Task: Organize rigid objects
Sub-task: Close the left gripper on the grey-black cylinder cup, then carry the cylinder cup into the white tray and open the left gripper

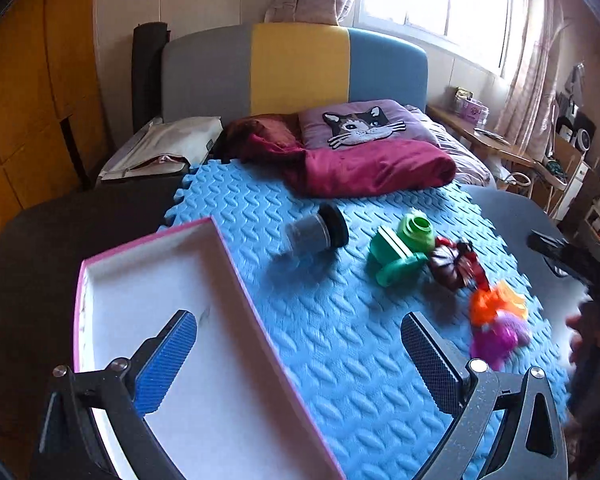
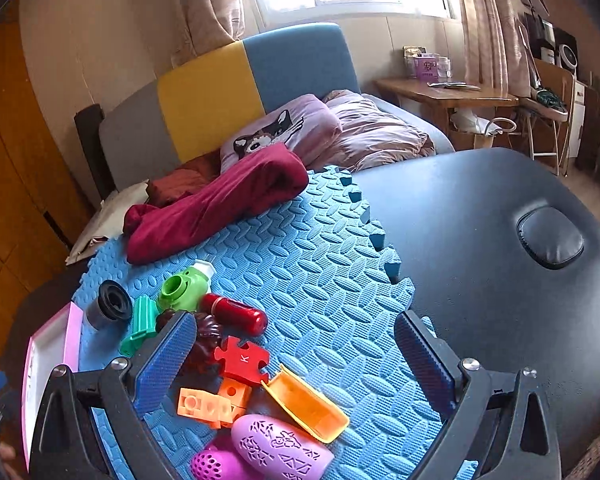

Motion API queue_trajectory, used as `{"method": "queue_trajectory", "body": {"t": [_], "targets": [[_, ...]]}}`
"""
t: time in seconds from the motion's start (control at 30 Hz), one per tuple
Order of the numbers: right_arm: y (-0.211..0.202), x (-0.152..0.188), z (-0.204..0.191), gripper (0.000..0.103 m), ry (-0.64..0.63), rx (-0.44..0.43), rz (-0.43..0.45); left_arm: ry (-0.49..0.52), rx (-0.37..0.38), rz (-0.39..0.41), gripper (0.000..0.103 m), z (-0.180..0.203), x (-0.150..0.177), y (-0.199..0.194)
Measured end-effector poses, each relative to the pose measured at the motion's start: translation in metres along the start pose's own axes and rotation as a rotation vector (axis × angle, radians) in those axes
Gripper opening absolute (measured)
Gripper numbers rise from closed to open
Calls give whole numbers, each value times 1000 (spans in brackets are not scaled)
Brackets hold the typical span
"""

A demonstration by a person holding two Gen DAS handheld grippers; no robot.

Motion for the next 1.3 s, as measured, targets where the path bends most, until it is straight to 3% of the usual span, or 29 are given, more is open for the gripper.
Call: {"method": "queue_trajectory", "body": {"t": [0.2,0.3,0.47,0.73,0.77,0.87,1.07,1.3], "targets": [[0,-1,-2,101,-1,-13,4,22,-17,-101,103,9,-19,48],[1,-1,-2,101,-3,-15,1,-54,20,-186,103,10,-28,75],[2,-2,0,101,12,-27,0,-189,30,-235,103,9,-49,109],[1,-3,3,101,32,-36,4,-243,-38,-288,103,7,-64,159],[1,-3,4,101,33,-36,4,-253,-42,-295,100,6,-62,163],[2,-3,6,101,47,-42,2,-278,-19,-355,71,4,-50,179],[3,-3,12,92,83,-62,-3,-208,-9,-252,67,11,-48,157],[13,4,6,82,95,-124,-63,-115,44,-159,67,23,-32,99]]}}
Point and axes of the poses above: each gripper's, at about its wrist camera, not at the fingertips, and y roughly the way its jaws point, z to its right, x to its underside, the point moved 7 cm from there along y, roughly the way its jaws point, and after that the axes turned 10 degrees about -y, right-handed, at the moved point
